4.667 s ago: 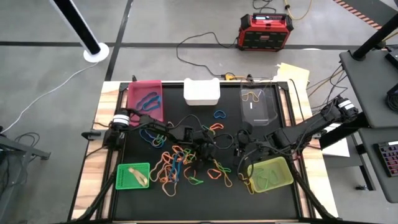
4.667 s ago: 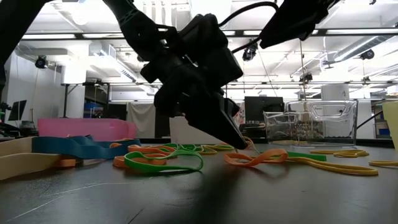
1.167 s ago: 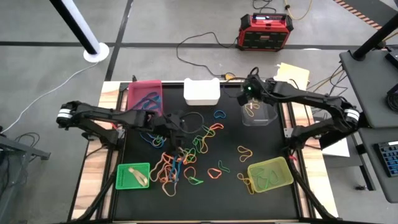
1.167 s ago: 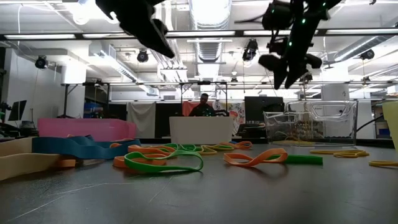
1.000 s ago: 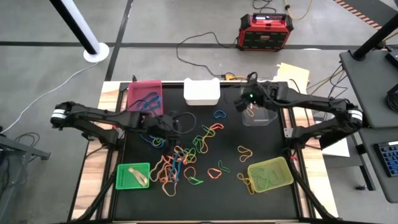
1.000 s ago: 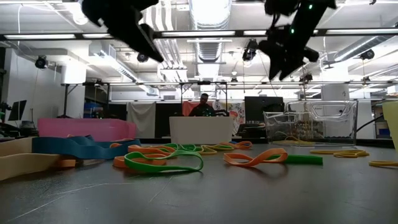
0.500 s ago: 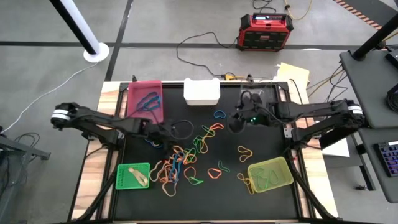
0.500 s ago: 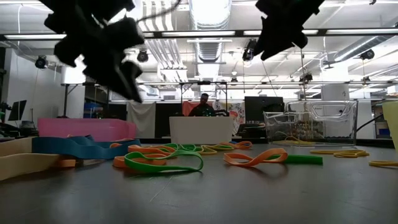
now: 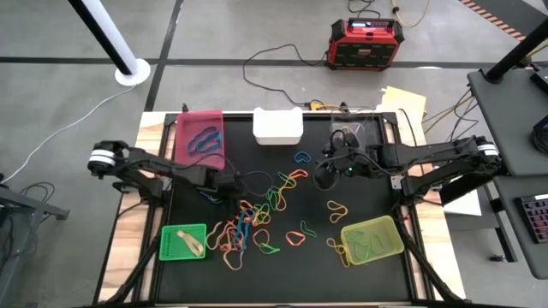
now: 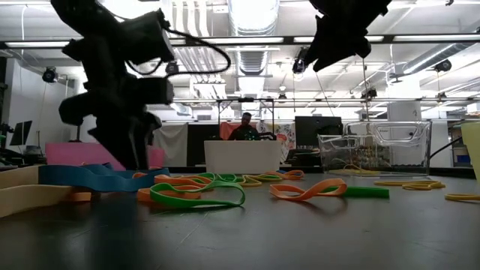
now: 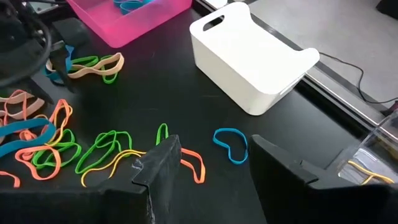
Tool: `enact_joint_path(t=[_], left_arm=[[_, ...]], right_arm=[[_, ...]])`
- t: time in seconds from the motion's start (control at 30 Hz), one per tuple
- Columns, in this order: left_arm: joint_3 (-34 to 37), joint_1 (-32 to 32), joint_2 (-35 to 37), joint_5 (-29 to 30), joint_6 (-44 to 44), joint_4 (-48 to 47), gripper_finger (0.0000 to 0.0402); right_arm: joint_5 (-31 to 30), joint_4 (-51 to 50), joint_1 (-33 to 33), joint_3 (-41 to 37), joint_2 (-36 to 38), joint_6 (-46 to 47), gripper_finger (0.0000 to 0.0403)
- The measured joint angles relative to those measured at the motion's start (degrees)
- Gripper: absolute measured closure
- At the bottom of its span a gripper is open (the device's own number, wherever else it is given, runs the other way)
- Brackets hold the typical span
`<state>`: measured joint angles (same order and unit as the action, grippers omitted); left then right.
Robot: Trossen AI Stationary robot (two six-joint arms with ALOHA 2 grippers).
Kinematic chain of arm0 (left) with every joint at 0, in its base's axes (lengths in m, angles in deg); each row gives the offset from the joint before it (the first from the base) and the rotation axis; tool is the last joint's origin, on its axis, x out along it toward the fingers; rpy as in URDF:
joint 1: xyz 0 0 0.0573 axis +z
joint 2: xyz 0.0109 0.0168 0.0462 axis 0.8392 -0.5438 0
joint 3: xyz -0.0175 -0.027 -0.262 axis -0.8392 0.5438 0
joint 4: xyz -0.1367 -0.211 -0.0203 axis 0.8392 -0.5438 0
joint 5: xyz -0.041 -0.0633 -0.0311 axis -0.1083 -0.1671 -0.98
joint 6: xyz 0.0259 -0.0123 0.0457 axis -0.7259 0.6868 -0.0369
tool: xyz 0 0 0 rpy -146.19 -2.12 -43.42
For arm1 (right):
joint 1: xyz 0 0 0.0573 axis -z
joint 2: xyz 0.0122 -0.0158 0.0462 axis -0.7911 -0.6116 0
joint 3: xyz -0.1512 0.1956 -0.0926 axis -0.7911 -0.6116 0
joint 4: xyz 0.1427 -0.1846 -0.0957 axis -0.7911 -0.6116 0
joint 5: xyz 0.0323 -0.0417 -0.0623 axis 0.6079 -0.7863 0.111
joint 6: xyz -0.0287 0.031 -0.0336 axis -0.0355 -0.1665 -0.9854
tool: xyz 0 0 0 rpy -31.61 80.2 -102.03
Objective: Sort rubber bands into baskets
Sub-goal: Put the orange rubber band into the white bin
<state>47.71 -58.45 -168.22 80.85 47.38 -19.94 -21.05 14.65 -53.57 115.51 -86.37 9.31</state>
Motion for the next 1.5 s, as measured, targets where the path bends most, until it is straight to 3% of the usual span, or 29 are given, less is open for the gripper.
enact_joint_path(t=[0.27, 0.57, 0.93, 1.1, 1.37, 1.5], left_arm=[[-1.02, 0.0, -3.43, 0.57, -0.05, 0.7, 0.0292], [-1.41, 0.07, -3.68, 0.63, -0.2, 0.54, 0.0395], [-9.06, 0.15, 2.5, 4.18, -4.98, -0.47, 0.0401], [-14.55, 0.15, 4.49, 7.0, -8.6, -0.69, 0.0401], [-23.05, 0.13, 4.03, 7.13, -14.23, -0.3, 0.0402], [-25.38, 0.11, 3.25, 7.08, -15.55, 0.3, 0.0402]], right_arm=[[-0.02, 0.45, 0.0, -0.15, 0.0, -0.09, 0.022], [-0.06, 0.45, 0.0, -0.22, 0.0, -0.61, 0.022], [0.04, 2.61, -0.09, -2.43, 0.0, -1.41, 0.022], [1.14, 15.34, -2.06, -8.24, 0.0, -7.69, 0.022], [11.82, 48.12, -3.91, -20.65, 0.0, -16.77, 0.0219], [12.59, 55.83, -4.53, -23.79, 0.0, -18.74, 0.0204]])
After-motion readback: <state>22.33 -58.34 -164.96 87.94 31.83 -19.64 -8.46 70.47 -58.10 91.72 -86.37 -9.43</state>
